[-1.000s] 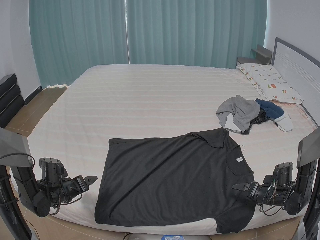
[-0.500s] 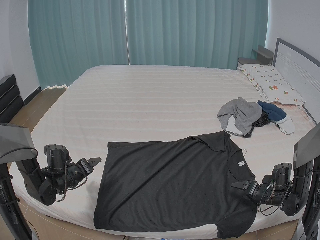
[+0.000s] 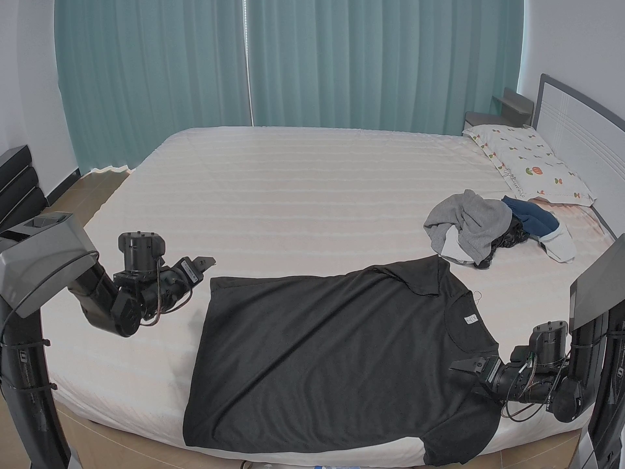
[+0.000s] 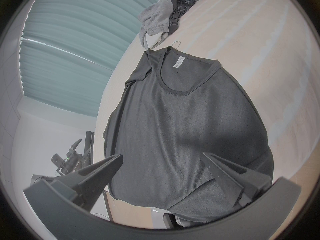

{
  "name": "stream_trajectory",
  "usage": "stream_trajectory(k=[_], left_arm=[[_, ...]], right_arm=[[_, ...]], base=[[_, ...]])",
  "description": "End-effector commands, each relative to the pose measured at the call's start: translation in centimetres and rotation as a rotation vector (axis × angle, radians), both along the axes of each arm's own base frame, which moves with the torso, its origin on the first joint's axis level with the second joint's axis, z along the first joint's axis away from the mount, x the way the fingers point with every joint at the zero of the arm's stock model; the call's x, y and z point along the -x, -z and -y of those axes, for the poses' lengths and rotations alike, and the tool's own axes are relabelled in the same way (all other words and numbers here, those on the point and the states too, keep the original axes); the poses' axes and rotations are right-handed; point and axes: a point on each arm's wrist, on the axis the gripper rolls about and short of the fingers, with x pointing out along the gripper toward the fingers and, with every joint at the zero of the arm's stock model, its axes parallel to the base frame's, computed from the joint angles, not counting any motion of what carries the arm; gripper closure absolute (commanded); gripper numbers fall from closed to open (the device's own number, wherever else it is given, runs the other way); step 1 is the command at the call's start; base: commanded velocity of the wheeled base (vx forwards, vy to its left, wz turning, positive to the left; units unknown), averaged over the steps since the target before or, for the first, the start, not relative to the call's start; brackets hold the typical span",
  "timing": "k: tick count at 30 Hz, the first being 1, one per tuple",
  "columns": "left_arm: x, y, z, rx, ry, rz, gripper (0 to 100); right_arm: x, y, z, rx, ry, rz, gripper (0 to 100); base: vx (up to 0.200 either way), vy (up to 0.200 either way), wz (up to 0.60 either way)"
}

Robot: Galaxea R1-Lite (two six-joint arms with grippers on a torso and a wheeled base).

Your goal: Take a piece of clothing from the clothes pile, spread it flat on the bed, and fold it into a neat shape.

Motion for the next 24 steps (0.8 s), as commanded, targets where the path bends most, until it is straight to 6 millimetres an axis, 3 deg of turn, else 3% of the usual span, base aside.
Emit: stream_trajectory(k=[1, 5, 8, 24], left_arm=[[-6.7, 2.6, 0.7, 0.015, -0.006, -0.061, 0], [-9.8, 4.7, 1.0, 0.054, -0.028, -0.034, 0], [-11.0, 6.8, 1.2, 0.035, -0.039, -0.036, 0], [-9.0, 7.9, 0.4, 0.030, -0.055, -0.120, 0]], right_arm=[[0.2, 0.4, 0.3, -0.025, -0.011, -0.022, 0], [0.2, 0.4, 0.3, -0.025, -0.011, -0.025, 0], [0.2, 0.4, 0.4, -0.025, -0.011, -0.027, 0], [0.4, 0.5, 0.2, -0.022, -0.020, -0.032, 0]], base=[[0.000, 0.000, 0.00], [0.000, 0.000, 0.00], [0.000, 0.000, 0.00], [0.000, 0.000, 0.00]])
